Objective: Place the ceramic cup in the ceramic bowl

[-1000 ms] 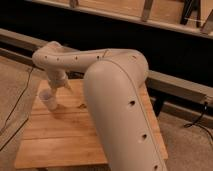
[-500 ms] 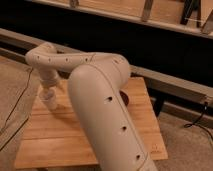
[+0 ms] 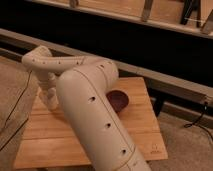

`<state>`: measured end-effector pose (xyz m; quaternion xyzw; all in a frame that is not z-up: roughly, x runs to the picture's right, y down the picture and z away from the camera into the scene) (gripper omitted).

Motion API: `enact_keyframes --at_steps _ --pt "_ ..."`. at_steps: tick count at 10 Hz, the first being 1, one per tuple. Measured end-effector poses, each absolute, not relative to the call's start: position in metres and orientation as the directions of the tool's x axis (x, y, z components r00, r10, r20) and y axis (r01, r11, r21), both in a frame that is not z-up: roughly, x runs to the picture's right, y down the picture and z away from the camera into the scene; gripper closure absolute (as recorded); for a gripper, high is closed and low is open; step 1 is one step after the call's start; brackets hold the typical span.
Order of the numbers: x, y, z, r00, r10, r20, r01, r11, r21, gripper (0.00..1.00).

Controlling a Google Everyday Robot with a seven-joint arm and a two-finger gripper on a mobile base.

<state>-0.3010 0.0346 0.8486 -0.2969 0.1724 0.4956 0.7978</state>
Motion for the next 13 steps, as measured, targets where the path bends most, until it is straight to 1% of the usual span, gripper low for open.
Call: enact_keyframes --at_steps 1,2,3,4,7,8,9,13 --pt "-0.299 0.036 0.856 0.452 0.684 -0.572 -0.892 0.335 -0.304 0.35" --pt "-0.298 0.039 0.860 0.456 0.680 -0.575 -0.890 0.337 -0.307 0.38" --pt "-0.297 0.041 0.865 0.462 0.675 -0.576 -0.887 0.339 -0.314 0.50" --pt "-0.297 0.041 0.867 0.465 0.673 -0.576 -0.885 0.339 -0.319 0.58" --pt "-0.296 0.040 0.866 0.473 0.669 -0.573 -0.880 0.336 -0.334 0.91" --pt "-0.295 0.038 0.863 0.474 0.671 -0.571 -0.880 0.333 -0.339 0.98" --pt "-0.293 0.036 0.858 0.472 0.673 -0.569 -0.880 0.327 -0.344 1.00" --pt "-0.270 0.020 0.826 0.439 0.693 -0.572 -0.895 0.282 -0.345 1.00"
